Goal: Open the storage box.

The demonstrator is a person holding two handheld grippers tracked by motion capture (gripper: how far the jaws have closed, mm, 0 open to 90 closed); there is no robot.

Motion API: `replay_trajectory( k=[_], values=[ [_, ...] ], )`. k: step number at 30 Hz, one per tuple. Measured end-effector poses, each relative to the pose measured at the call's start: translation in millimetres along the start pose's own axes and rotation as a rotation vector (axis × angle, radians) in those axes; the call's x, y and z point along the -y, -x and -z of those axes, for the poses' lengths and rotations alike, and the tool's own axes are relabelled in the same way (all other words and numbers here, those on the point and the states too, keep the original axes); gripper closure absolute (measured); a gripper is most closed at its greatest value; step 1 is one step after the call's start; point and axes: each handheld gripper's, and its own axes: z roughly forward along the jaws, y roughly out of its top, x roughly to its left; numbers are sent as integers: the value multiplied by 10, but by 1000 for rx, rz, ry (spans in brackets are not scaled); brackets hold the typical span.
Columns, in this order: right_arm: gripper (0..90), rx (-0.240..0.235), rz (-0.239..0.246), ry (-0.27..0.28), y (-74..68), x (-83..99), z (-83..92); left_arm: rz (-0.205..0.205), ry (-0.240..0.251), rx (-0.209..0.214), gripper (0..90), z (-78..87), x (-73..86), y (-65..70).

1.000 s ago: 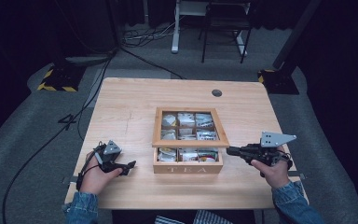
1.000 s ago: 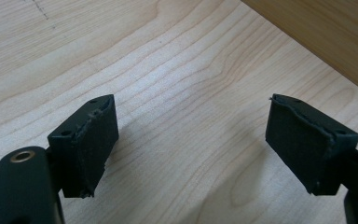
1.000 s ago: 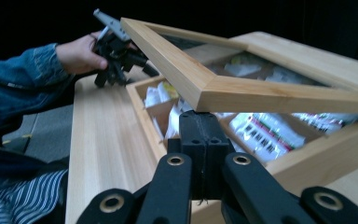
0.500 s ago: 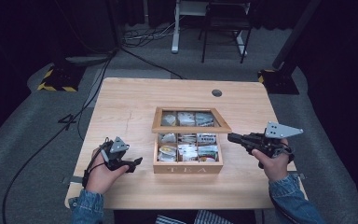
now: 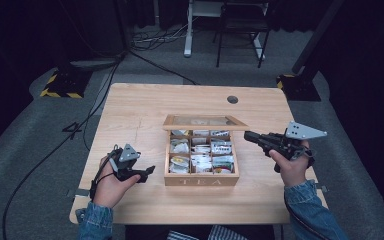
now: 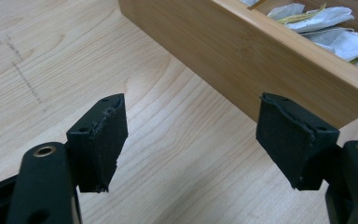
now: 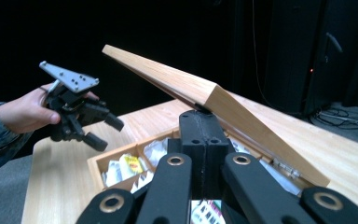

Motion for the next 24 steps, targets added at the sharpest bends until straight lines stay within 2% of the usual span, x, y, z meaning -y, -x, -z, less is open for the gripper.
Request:
replay_trajectory(
  k=[6, 10, 14, 19, 24],
  values=[
    [900, -10, 17, 13, 76, -93, -67, 46, -26, -56, 256, 80, 110, -44],
    [900, -23, 25, 18, 122, -134, -114, 80, -49, -63, 256, 59, 172, -34],
    [900, -2, 75, 14, 163, -211, -163, 89, -64, -61, 255, 33, 206, 29],
    [900, 5, 83, 24, 200, -251, -187, 106, -64, -71, 255, 26, 251, 64],
    [900, 2, 80, 32, 217, -253, -193, 132, -93, -102, 256, -9, 330, 31]
  ],
)
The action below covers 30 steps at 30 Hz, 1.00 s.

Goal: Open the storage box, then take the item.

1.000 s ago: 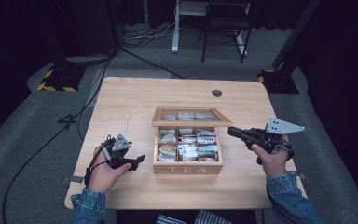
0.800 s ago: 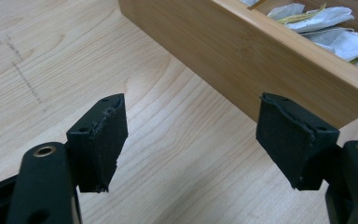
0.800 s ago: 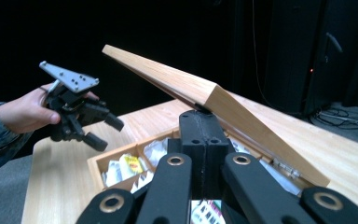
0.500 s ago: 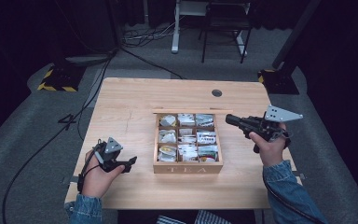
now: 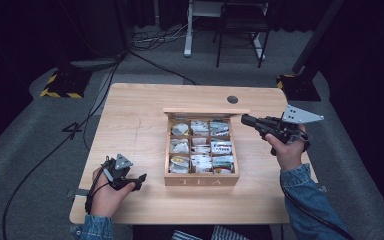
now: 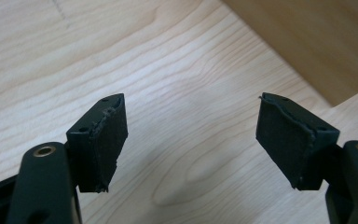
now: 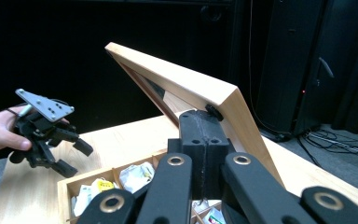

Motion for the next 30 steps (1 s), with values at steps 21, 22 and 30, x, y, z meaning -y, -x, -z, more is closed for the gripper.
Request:
replay_trajectory(
  k=[21, 22, 30],
  values=[
    [900, 4, -4, -21, -23, 29, -44, -36, 65, 39, 266, 113, -119, 27],
    [900, 5, -7, -19, -17, 32, -40, -48, 64, 45, 266, 119, -144, 34],
    [900, 7, -8, -24, -21, 32, -54, -92, 100, 59, 268, 194, -302, 126]
  ],
)
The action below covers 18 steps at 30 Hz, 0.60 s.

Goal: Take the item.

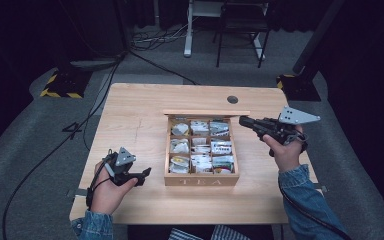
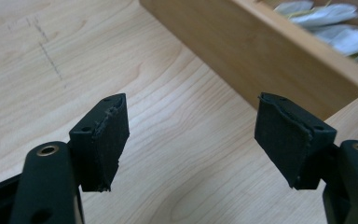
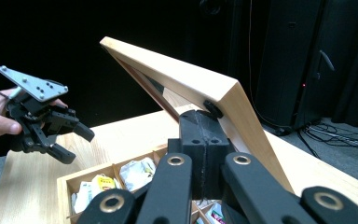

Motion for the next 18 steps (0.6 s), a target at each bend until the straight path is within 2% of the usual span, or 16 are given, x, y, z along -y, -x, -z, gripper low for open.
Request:
replay_trajectory(
  k=[1, 6, 9, 14, 18],
  values=[
    [900, -2, -1, -2, -2, -1, -8, 0, 3, 4, 268, 10, -24, 22],
    [900, -2, 2, -4, 1, -8, -17, -65, 39, 36, 268, 111, -259, 201],
    [900, -3, 0, -6, 8, -3, -19, -94, 56, 37, 269, 132, -374, 247],
    [900, -5, -5, -9, 9, 15, -17, -129, 46, 57, 273, 56, -554, 326],
    [900, -5, 1, -11, 11, 7, -20, -157, 69, 102, 273, 28, -685, 407]
  ],
)
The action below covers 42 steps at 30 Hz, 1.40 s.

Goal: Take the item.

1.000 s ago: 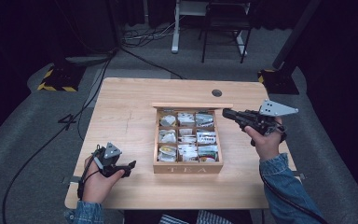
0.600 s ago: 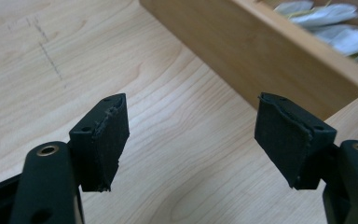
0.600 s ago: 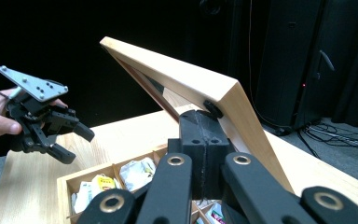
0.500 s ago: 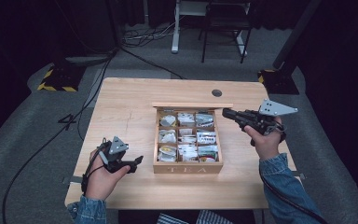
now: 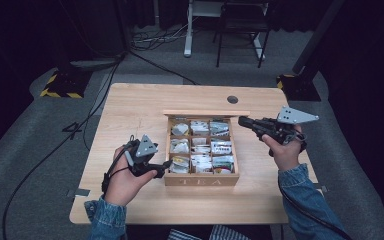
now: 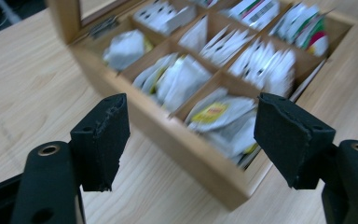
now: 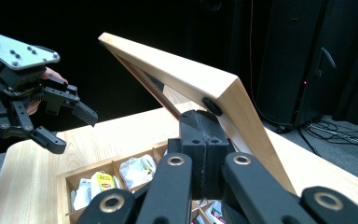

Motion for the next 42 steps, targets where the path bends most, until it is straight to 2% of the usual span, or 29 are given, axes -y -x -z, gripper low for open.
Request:
replay_trajectory(
  k=[6, 12, 15, 18, 21, 28, 34, 38, 42],
  values=[
    [900, -1, 2, 2, 4, 2, 0, -28, 6, 32, 274, -83, -135, 63],
    [900, 5, 1, -4, -7, -1, 7, -51, 6, 76, 279, -241, -247, 150],
    [900, 7, 0, 0, -6, -1, 5, -60, 9, 113, 281, -326, -306, 202],
    [900, 9, -1, 3, -3, 4, -1, -71, 6, 125, 283, -407, -357, 251],
    [900, 8, -2, 1, 4, -1, -15, -77, 13, 157, 284, -494, -410, 315],
    [900, 5, -6, -4, 15, 12, -26, -83, 7, 199, 290, -655, -483, 383],
    [900, -2, -14, -1, 26, 15, -32, -92, -5, 271, 343, -791, -556, 450],
    [900, -9, -14, -4, 33, 19, -49, -107, -30, 306, 378, -891, -606, 505],
    [900, -14, -12, -4, 36, 19, -66, -105, -55, 333, 419, -1009, -628, 535]
  ],
)
